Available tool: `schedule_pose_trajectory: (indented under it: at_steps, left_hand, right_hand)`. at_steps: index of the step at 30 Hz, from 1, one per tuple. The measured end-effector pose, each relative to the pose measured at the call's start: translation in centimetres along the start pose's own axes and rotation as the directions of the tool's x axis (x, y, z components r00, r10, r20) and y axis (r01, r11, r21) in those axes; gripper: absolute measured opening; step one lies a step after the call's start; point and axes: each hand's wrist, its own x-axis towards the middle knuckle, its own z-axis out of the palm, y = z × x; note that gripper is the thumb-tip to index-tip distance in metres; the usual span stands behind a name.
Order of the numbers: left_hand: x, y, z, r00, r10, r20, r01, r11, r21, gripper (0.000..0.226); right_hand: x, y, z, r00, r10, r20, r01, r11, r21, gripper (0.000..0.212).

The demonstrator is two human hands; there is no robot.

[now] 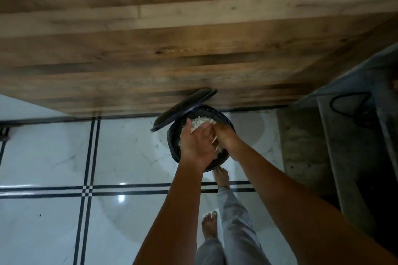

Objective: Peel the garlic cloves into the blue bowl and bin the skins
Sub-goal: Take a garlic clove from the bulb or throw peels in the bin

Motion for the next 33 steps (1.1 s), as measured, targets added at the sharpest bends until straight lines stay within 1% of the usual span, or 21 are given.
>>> schedule_pose_trajectory:
  at_steps: [1,4,5,8,12,15,17,22,24,27,30,33]
  left_hand:
    - [-0.2,-0.2,0.1,0.999,0.032,0.02,-0.032,0.999,0.008,0.065]
    - [-3.4,-0.5,2.4,0.992,0.123,0.009,-0.122,0.979,0.16,0.049]
    - [-4.7,-0.8,3.3,0.988,0.15,0.031,-0.153,0.967,0.202,0.044]
    - [-9.6,-2.8,6.4,0.979,0.166,0.121,-0.199,0.911,0.361,0.036]
    - [-16.1,-7.7,10.6,0.959,0.104,0.263,-0.235,0.813,0.533,0.029]
    - [-20.2,-12.7,13.5,0.922,0.025,0.387,-0.284,0.722,0.63,0.017]
    - [-22.4,-16.4,15.3,0.886,-0.042,0.462,-0.326,0.652,0.685,0.014]
    - [-28.5,-27.1,18.6,0.759,-0.257,0.598,-0.434,0.486,0.759,0.012]
    - [-30.9,-31.6,19.2,0.706,-0.354,0.613,-0.457,0.434,0.777,0.015]
    - [-34.1,-38.5,19.6,0.641,-0.486,0.594,-0.471,0.362,0.804,0.015]
    - [-36.7,-44.8,19.6,0.584,-0.58,0.567,-0.501,0.292,0.815,0.016]
    - [-38.9,-51.2,19.5,0.541,-0.646,0.539,-0.536,0.23,0.812,0.015]
  right_hand:
    - [-0.7,-0.4,-0.8,0.999,-0.017,-0.04,0.02,0.996,0.083,0.036]
    - [-5.3,-1.5,-3.1,0.991,-0.061,-0.117,0.096,0.941,0.324,0.021]
    - [-7.2,-1.7,-4.0,0.986,-0.086,-0.142,0.134,0.917,0.375,0.018]
    - [-14.5,-1.5,-7.3,0.954,-0.159,-0.252,0.261,0.857,0.445,0.024]
    - [-24.7,0.7,-12.5,0.88,-0.207,-0.426,0.427,0.738,0.523,0.021]
    - [-31.9,3.8,-16.7,0.797,-0.171,-0.58,0.535,0.646,0.544,0.017]
    - [-36.0,6.7,-19.4,0.736,-0.13,-0.664,0.594,0.594,0.542,0.011]
    - [-45.2,15.1,-25.3,0.566,-0.023,-0.824,0.726,0.488,0.485,0.012]
    - [-48.4,18.6,-27.0,0.506,0.037,-0.862,0.76,0.453,0.466,0.012]
    - [-52.9,23.9,-28.9,0.419,0.112,-0.901,0.805,0.415,0.425,0.013]
    - [-56.6,29.0,-30.5,0.342,0.19,-0.92,0.829,0.4,0.39,0.018]
    - [-59.2,34.3,-32.7,0.287,0.265,-0.921,0.848,0.377,0.373,0.015]
